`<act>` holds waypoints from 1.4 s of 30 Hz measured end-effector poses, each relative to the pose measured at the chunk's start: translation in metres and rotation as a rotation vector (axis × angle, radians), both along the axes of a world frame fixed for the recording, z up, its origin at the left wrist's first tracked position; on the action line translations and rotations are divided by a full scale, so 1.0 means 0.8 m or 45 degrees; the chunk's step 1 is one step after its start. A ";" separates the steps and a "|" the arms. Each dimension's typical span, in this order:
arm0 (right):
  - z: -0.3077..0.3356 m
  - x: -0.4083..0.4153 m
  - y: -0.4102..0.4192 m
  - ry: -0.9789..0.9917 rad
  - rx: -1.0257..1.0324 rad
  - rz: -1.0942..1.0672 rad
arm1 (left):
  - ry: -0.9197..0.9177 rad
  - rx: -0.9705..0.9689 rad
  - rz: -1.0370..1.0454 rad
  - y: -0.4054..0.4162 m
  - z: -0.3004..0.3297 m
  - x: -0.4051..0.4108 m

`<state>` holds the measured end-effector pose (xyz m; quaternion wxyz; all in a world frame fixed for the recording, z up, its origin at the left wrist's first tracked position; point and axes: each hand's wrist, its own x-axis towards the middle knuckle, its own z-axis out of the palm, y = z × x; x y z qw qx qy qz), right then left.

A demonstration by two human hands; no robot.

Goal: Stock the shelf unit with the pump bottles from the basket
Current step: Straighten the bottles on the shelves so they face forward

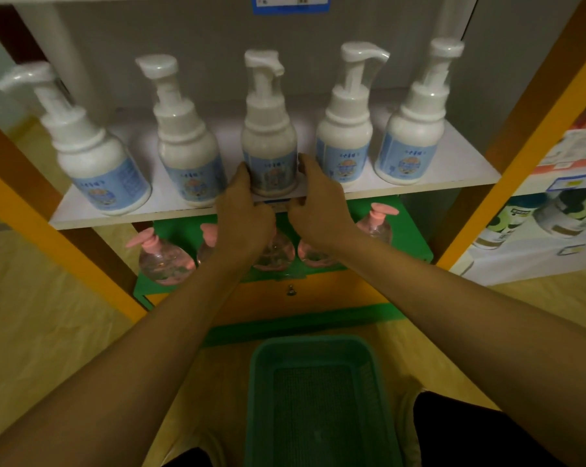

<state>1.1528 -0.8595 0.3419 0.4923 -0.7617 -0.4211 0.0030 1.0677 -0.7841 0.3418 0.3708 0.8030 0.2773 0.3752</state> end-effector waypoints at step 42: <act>0.008 0.019 -0.052 0.031 0.158 -0.441 | -0.224 0.273 0.004 -0.065 0.017 0.029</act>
